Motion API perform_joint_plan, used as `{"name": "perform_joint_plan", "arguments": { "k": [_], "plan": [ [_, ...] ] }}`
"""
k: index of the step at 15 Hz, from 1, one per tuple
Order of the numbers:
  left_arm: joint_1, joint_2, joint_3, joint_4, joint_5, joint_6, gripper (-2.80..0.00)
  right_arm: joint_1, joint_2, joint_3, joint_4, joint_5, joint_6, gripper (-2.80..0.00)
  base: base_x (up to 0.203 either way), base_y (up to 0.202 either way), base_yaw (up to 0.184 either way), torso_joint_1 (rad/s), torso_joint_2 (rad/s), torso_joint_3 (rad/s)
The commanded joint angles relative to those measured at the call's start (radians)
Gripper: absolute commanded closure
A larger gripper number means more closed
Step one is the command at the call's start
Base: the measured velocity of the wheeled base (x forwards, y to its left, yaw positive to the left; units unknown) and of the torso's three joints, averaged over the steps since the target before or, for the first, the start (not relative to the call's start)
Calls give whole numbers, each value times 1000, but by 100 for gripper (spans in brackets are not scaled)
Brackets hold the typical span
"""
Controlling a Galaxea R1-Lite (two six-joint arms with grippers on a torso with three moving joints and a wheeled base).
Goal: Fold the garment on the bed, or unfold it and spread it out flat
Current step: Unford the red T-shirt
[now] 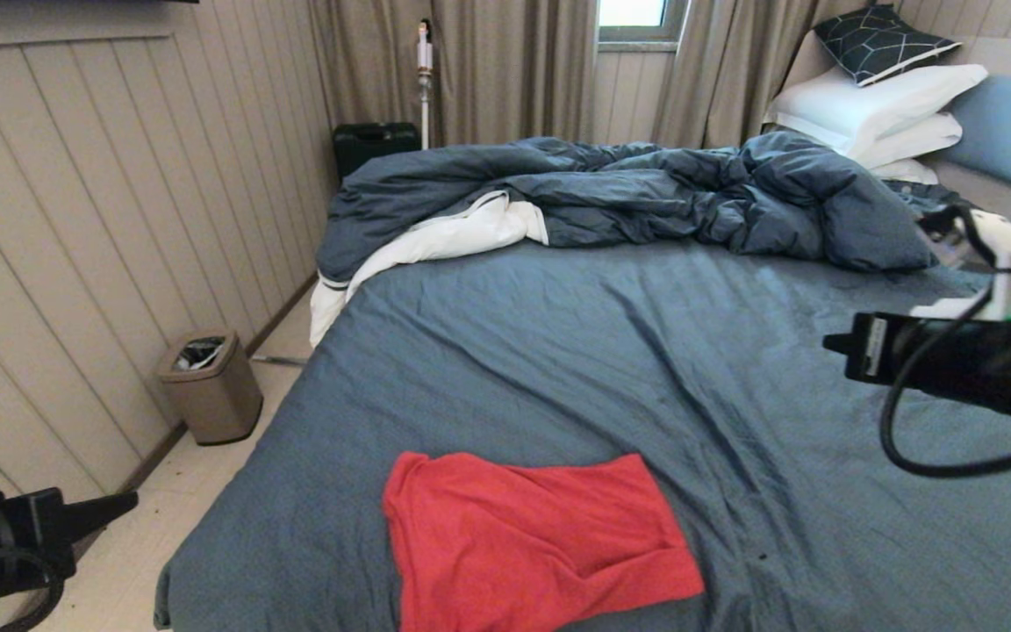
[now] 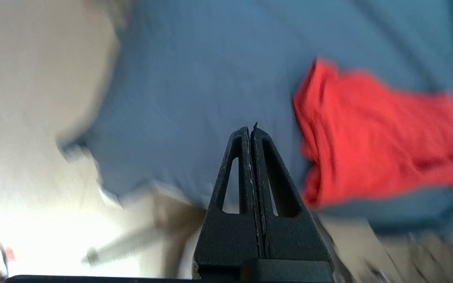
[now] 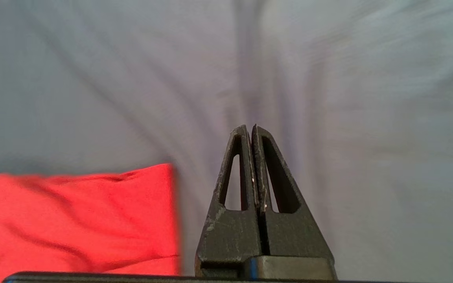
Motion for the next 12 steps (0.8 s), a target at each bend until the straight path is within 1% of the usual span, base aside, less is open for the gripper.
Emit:
{"name": "perform_joint_plan", "arguments": {
  "k": [1,3,5,8,9,10,11,12],
  "plan": [
    [-22,115,-30,36,-14,-14,0,78,212,-197,172,-1,18,0,0,0,0,0,0,0],
    [-36,114,7,43,-56,-20,0,200,333,-371,325,-1,39,0,0,0,0,0,0,0],
    [-42,109,49,46,-70,-24,0,341,421,-493,430,-1,56,0,0,0,0,0,0,0],
    [-35,104,119,37,-74,-57,0,517,529,-609,490,-6,67,0,0,0,0,0,0,0],
    [-32,104,139,31,-90,-63,0,566,573,-654,498,-11,69,0,0,0,0,0,0,0],
    [-31,104,150,18,-101,-67,0,594,599,-683,511,-19,69,0,0,0,0,0,0,0],
    [-32,105,150,11,-104,-84,0,611,617,-710,547,-24,68,0,0,0,0,0,0,0],
    [-32,111,146,-2,-106,-114,0,615,622,-721,589,-25,61,0,0,0,0,0,0,0]
  ]
}}
